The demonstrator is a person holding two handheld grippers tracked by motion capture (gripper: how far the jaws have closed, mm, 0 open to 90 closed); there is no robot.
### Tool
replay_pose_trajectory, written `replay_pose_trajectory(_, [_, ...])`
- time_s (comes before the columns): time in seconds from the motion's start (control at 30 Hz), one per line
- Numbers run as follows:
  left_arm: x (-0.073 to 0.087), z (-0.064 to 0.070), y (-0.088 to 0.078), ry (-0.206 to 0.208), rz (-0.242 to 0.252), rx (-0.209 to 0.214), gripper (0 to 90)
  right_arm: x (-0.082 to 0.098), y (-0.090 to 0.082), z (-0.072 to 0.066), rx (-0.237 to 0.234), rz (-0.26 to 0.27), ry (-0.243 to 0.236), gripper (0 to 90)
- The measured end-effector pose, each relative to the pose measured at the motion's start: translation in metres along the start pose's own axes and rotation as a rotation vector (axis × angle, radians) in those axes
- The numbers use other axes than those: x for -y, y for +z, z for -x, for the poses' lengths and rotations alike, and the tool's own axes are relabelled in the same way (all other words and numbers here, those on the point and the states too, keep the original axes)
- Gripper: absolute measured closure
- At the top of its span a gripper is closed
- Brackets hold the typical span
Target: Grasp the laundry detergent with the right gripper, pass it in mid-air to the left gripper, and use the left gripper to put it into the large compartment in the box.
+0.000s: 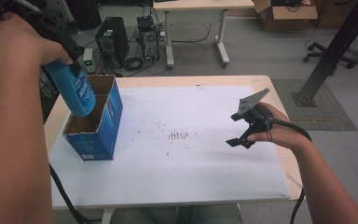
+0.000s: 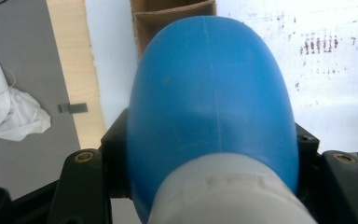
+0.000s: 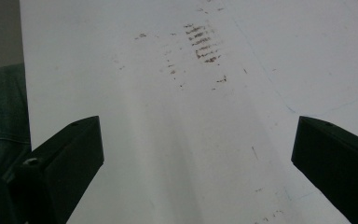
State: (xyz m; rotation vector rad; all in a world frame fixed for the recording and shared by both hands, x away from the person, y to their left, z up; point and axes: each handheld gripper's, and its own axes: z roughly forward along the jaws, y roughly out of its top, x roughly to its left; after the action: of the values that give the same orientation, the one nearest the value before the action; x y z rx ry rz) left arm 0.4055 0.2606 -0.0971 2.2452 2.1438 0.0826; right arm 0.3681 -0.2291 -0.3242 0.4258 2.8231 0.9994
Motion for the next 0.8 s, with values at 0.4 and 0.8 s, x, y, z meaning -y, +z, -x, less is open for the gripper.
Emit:
replay_pose_trajectory(0.4, [-0.003,-0.011,0.017,-0.021,-0.004,0.008,38.3,-0.001,0.002,0.001,-0.009,-0.004,0.0,2.4])
replay_pose_trajectory(0.8, [-0.007,-0.016,0.036,-0.021,-0.018,0.01,38.3,-0.004,0.0,-0.002,-0.004,-0.002,-0.005,2.4])
